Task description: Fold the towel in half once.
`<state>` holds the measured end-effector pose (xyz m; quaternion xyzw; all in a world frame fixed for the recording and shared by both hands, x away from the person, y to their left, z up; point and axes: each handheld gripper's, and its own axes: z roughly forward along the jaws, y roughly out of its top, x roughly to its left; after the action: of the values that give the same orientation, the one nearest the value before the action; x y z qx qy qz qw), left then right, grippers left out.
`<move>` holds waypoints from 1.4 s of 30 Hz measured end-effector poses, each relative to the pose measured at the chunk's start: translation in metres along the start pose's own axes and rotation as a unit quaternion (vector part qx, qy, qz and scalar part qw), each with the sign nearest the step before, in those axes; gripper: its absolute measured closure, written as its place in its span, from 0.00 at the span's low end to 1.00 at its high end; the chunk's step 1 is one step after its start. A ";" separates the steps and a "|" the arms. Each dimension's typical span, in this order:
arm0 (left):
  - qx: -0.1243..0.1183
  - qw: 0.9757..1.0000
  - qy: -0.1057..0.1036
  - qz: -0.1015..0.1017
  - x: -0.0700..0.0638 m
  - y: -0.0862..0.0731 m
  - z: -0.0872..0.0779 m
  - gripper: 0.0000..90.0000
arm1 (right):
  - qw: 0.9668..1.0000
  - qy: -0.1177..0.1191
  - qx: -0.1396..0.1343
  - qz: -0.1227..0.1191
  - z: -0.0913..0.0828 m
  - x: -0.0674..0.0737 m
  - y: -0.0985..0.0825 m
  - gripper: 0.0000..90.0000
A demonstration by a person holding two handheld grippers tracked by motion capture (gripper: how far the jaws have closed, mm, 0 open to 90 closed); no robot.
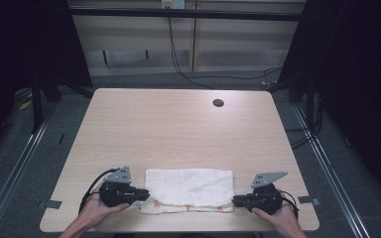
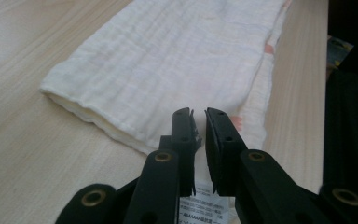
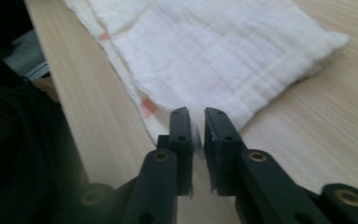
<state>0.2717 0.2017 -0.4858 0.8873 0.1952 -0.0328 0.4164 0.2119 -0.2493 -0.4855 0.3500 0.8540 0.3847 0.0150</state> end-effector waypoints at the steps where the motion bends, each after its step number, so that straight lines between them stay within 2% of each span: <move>1: -0.003 1.000 -0.001 0.001 0.000 0.000 0.000 0.88 | 1.000 0.006 -0.001 0.000 -0.001 0.000 0.000 0.87; 3: -0.015 1.000 -0.001 -0.001 -0.001 0.001 -0.003 0.84 | 1.000 0.011 -0.009 0.001 -0.003 0.000 0.000 0.79; 5: -0.027 1.000 -0.002 -0.012 0.001 0.002 -0.004 0.81 | 1.000 0.020 -0.021 0.008 -0.006 -0.001 0.002 0.72; 7: -0.018 1.000 0.016 -0.009 0.004 0.003 -0.004 0.76 | 1.000 0.008 -0.027 0.012 -0.010 -0.001 0.005 0.63; 8: -0.019 1.000 0.017 -0.015 0.006 0.003 -0.003 0.75 | 1.000 0.004 -0.029 0.011 -0.012 -0.001 0.007 0.61; 11: -0.010 0.999 0.028 -0.023 0.014 0.003 -0.001 0.73 | 0.999 0.011 -0.033 0.012 -0.011 -0.001 0.011 0.59; 13: -0.015 0.999 0.039 -0.030 0.018 0.005 -0.001 0.72 | 0.999 0.015 -0.038 0.007 -0.011 0.000 0.014 0.59; 15: -0.014 0.999 0.041 -0.026 0.021 0.007 -0.001 0.71 | 0.999 0.008 -0.038 0.008 -0.008 0.001 0.016 0.59; 17: -0.015 0.998 0.050 -0.035 0.021 0.011 0.002 0.71 | 1.000 0.002 -0.029 0.002 -0.002 0.001 0.019 0.60; 18: -0.008 0.997 0.058 -0.041 0.022 0.014 0.005 0.71 | 1.000 0.001 -0.023 -0.003 0.002 0.001 0.020 0.60; 19: -0.004 0.997 0.058 -0.044 0.021 0.017 0.009 0.70 | 1.000 -0.002 -0.017 -0.006 0.006 0.001 0.023 0.60; 20: -0.004 0.998 0.053 -0.038 0.019 0.019 0.010 0.69 | 1.000 -0.004 -0.012 -0.011 0.011 0.002 0.026 0.60; 21: -0.005 0.998 0.058 -0.030 0.017 0.022 0.010 0.69 | 1.000 -0.004 -0.008 -0.014 0.015 0.003 0.028 0.60; 23: -0.007 0.998 0.056 -0.029 0.017 0.024 0.011 0.68 | 1.000 -0.001 -0.006 -0.027 0.024 0.006 0.034 0.60; 25: -0.003 0.998 0.063 -0.027 0.018 0.023 0.015 0.68 | 0.999 -0.003 -0.001 -0.037 0.033 0.009 0.040 0.60; 27: 0.010 0.998 0.061 -0.025 0.017 0.021 0.020 0.68 | 0.999 0.002 0.009 -0.042 0.042 0.011 0.044 0.59; 28: 0.019 0.998 0.062 -0.017 0.016 0.021 0.023 0.68 | 0.999 0.004 0.012 -0.045 0.047 0.012 0.046 0.59; 30: 0.023 0.998 0.058 -0.017 0.016 0.020 0.027 0.67 | 0.999 0.003 0.014 -0.050 0.055 0.013 0.050 0.58; 31: 0.031 0.997 0.062 -0.016 0.016 0.020 0.028 0.67 | 0.998 0.005 0.020 -0.055 0.059 0.015 0.052 0.58; 33: 0.034 0.998 0.060 -0.011 0.017 0.021 0.030 0.66 | 0.997 -0.004 0.028 -0.072 0.067 0.018 0.055 0.58; 34: 0.035 0.997 0.063 -0.007 0.017 0.022 0.030 0.65 | 0.997 -0.003 0.028 -0.074 0.070 0.020 0.056 0.58; 37: 0.034 0.998 0.060 -0.013 0.018 0.021 0.030 0.63 | 0.996 -0.015 0.029 -0.087 0.071 0.024 0.055 0.58; 39: 0.031 0.997 0.068 -0.011 0.017 0.022 0.032 0.65 | 0.994 -0.031 0.027 -0.103 0.071 0.026 0.053 0.62; 40: 0.035 0.997 0.075 0.001 0.015 0.023 0.033 0.66 | 0.993 -0.037 0.028 -0.111 0.071 0.027 0.053 0.64; 42: 0.034 0.996 0.088 0.003 0.012 0.025 0.037 0.70 | 0.993 -0.039 0.029 -0.108 0.069 0.028 0.051 0.73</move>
<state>0.2955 0.1636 -0.4946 0.9011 0.2272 0.0397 0.3673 0.2416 -0.1643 -0.4931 0.2712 0.8962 0.3421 0.0795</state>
